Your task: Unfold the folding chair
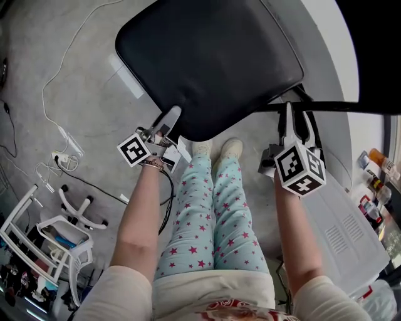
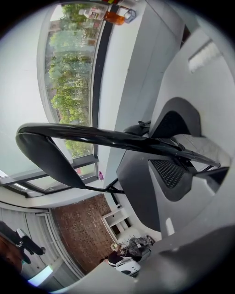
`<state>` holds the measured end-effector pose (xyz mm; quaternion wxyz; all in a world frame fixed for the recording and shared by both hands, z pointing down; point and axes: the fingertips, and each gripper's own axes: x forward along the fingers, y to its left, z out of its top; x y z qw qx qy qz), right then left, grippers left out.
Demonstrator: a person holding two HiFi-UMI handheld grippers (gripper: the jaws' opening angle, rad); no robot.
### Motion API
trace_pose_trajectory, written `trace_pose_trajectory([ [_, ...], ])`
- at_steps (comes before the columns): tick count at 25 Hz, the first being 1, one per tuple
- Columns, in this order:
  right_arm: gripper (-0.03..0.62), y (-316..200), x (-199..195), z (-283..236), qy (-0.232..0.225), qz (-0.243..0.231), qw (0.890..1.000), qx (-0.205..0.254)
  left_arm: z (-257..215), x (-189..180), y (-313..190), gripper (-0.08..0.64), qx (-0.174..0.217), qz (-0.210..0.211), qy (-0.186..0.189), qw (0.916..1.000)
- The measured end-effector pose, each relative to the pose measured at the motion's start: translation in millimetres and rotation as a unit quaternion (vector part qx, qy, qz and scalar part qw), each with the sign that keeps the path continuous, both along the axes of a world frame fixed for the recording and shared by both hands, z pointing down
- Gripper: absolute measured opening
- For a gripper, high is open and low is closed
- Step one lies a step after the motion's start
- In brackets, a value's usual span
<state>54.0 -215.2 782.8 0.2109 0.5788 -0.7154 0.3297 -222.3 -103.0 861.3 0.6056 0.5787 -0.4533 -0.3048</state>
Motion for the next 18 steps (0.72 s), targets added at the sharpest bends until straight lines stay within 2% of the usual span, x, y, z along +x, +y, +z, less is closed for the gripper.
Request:
trace_pose_trajectory([
  [2, 0.228, 3.6, -1.4, -0.9, 0.007, -0.005, 1.000, -0.005, 0.5, -12.8, 17.4, 0.311, -0.023, -0.014, -0.040, 0.9989],
  [3, 0.267, 6.7, -0.4, -1.6, 0.009, -0.004, 1.000, -0.008, -2.4, -19.9, 24.3, 0.310, -0.029, -0.015, -0.079, 0.9963],
  [5, 0.264, 15.8, 3.7, -4.3, 0.013, 0.003, 1.000, -0.019, -15.4, -32.6, 35.5, 0.307, -0.032, -0.017, -0.160, 0.9864],
  [7, 0.256, 25.6, 5.8, -11.2, 0.016, 0.006, 0.999, -0.028, -32.3, -39.2, 46.1, 0.284, -0.041, -0.025, -0.201, 0.9783],
  [9, 0.249, 31.3, 1.3, -25.9, 0.012, 0.003, 1.000, -0.026, -60.2, -37.2, 45.0, 0.278, -0.035, -0.027, -0.221, 0.9743],
  [11, 0.235, 34.8, -10.5, -48.2, 0.003, -0.015, 1.000, -0.017, -100.4, -25.7, 33.6, 0.271, -0.011, -0.020, -0.239, 0.9707],
  [16, 0.209, 37.0, -60.4, -130.8, -0.008, -0.098, 0.995, 0.036, -217.8, 15.9, -8.6, 0.250, 0.067, -0.003, -0.254, 0.9649],
  [18, 0.192, 34.4, -79.2, -171.6, -0.021, -0.120, 0.990, 0.065, -256.4, 34.5, -22.2, 0.213, 0.086, 0.020, -0.280, 0.9559],
])
